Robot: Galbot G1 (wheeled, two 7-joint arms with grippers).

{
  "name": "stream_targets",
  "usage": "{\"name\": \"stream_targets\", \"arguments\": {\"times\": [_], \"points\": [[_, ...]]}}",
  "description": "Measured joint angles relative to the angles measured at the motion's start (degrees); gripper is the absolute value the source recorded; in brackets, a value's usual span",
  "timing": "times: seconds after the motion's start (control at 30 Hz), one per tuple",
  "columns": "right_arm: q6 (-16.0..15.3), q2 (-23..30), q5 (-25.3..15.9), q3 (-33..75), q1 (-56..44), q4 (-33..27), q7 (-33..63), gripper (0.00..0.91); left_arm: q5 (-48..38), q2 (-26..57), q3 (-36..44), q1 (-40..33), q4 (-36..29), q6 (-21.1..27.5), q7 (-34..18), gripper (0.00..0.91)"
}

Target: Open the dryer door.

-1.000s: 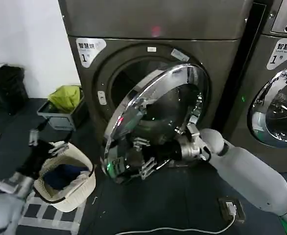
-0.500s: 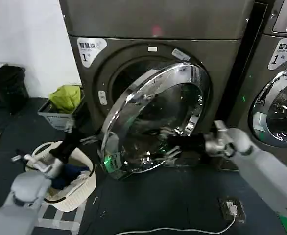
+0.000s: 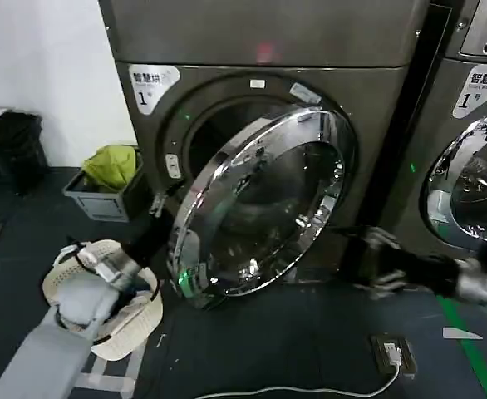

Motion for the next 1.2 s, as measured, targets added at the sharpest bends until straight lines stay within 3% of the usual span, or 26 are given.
{"name": "stream_targets", "arguments": {"times": [0.17,0.37,0.5,0.6,0.73,0.87,1.2], "points": [[3.69,5.78,-0.27,13.98,-12.58,2.1,1.64,0.907,-0.58,0.64,2.61,-0.87,-1.27,-0.73,0.23,0.907],[9.2,15.78,-3.39,26.05,-23.61,3.01,5.47,0.907,-1.26,0.41,5.85,-2.08,-2.97,-1.28,0.25,0.907],[13.99,22.99,-8.1,31.4,-28.05,2.35,10.81,0.907,-1.24,-0.55,8.04,-2.78,-4.01,-1.59,0.23,0.907],[15.37,27.66,-11.35,34.52,-29.9,1.83,15.02,0.907,-1.13,-1.29,10.02,-3.46,-4.23,-1.79,0.21,0.907],[15.64,33.96,-14.8,38.38,-31.25,0.46,22.61,0.907,-0.94,-2.57,13.33,-4.76,-3.51,-2.08,0.18,0.907],[13.46,38.69,-17.92,41.82,-31.32,-1.21,30.17,0.907,-0.9,-4.03,16.91,-6.57,-2.16,-2.46,0.08,0.907],[9.2,45.79,-26.18,48.83,-29.72,-3.78,50.14,0.907,1.14,-8.9,25.01,-11.47,2.34,-0.34,-1.32,0.907]]}}
